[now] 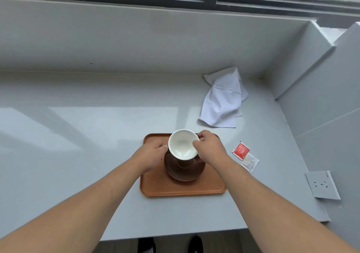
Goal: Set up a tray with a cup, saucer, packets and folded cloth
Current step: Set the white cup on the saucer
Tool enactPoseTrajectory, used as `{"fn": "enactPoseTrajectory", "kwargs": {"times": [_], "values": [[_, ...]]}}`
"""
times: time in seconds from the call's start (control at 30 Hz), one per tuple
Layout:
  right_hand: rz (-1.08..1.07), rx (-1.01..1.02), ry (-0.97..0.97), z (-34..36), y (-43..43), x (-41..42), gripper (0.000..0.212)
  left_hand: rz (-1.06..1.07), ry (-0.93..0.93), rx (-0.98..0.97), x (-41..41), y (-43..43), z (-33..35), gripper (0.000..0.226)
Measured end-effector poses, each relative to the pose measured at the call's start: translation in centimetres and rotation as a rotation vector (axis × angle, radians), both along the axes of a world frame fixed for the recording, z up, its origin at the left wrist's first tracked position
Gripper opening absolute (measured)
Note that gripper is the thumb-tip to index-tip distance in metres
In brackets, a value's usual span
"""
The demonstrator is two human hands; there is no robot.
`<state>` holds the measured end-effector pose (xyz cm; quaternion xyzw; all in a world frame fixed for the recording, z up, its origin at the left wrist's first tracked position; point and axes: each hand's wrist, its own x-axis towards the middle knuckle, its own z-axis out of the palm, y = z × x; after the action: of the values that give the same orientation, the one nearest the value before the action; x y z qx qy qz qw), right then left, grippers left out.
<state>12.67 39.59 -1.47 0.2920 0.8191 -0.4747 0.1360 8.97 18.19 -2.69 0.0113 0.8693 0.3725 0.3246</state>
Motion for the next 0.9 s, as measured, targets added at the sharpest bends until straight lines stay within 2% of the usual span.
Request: {"fn": "enactPoseTrajectory", "kwargs": {"times": [0.2, 0.4, 0.53, 0.9], "values": [[-0.004, -0.033, -0.008, -0.6, 0.2, 1.1, 0.014, -0.006, -0.01, -0.017, 0.8, 0.2, -0.9, 0.029], [-0.005, -0.055, -0.052, -1.2, 0.4, 1.8, 0.029, -0.002, -0.042, -0.004, 1.3, 0.6, -1.6, 0.026], [-0.013, -0.069, -0.058, -1.4, 0.2, 2.2, 0.019, -0.003, -0.044, -0.008, 1.6, 0.4, -1.9, 0.024], [0.001, -0.054, -0.065, -1.8, 0.7, 2.3, 0.015, 0.013, -0.059, 0.018, 1.7, 0.5, -2.6, 0.021]]}}
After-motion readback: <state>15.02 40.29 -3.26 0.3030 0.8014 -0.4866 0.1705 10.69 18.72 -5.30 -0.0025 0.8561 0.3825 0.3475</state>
